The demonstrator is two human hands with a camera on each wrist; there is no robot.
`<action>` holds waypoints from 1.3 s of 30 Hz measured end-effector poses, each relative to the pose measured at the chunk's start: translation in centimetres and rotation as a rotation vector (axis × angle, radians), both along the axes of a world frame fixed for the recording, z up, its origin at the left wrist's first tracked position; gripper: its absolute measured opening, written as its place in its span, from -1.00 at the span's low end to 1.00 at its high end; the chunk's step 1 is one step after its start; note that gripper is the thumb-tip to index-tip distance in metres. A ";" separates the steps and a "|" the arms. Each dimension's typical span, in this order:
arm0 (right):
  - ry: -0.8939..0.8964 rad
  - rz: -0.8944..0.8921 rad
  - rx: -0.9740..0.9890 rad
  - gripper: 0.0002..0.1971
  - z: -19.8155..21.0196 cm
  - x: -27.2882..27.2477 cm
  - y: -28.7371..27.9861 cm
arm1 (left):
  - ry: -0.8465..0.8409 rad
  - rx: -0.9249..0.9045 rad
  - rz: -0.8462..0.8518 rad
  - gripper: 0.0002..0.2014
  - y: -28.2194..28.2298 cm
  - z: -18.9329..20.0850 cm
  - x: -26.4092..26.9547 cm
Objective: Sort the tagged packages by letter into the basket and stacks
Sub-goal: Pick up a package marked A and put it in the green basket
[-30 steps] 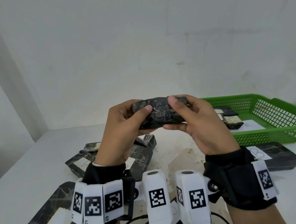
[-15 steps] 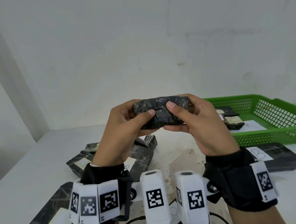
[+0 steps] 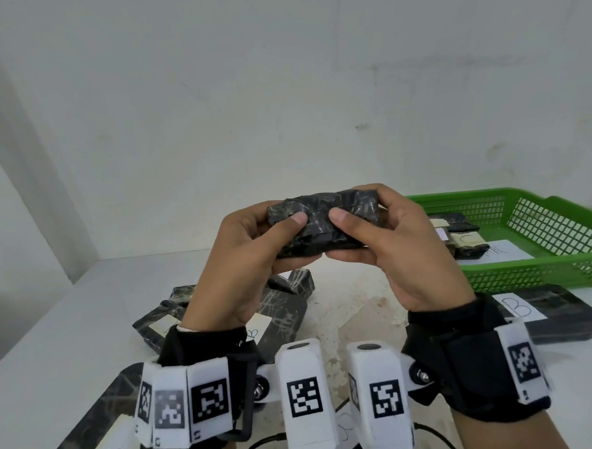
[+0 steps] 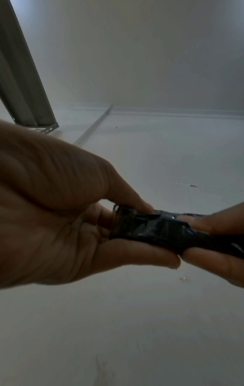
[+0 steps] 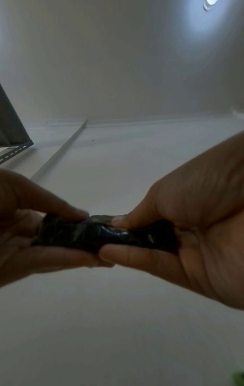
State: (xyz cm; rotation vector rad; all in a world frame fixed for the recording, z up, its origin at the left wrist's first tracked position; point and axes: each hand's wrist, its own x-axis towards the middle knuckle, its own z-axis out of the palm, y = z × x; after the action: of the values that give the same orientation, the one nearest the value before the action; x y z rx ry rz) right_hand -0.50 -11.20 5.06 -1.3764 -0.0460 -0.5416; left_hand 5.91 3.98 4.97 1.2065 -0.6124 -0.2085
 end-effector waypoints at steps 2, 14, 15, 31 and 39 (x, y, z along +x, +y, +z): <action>-0.017 -0.028 0.009 -0.90 -0.1 0.0 -0.1 | 0.002 -0.012 -0.050 -0.70 0.0 0.1 -0.2; -0.069 -0.069 -0.003 -0.83 0.0 -0.1 0.1 | -0.085 -0.018 -0.020 -0.77 -0.5 -0.1 -0.3; -0.079 -0.082 0.006 -0.84 0.0 -0.1 0.1 | -0.081 -0.025 -0.042 -0.72 -0.6 -0.1 -0.3; 0.013 -0.038 0.062 -0.74 0.3 -0.3 -0.6 | -0.190 0.006 -0.008 -0.64 -0.7 -0.8 0.6; -0.012 0.075 0.234 -0.82 0.2 0.2 -0.8 | -0.249 0.016 0.037 -0.47 -0.3 -0.6 0.5</action>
State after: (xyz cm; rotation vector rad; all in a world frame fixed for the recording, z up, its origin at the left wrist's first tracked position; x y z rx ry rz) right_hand -0.31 -11.98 5.23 -1.1387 -0.0425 -0.4764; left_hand 6.46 3.71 4.36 1.2688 -0.8048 -0.0315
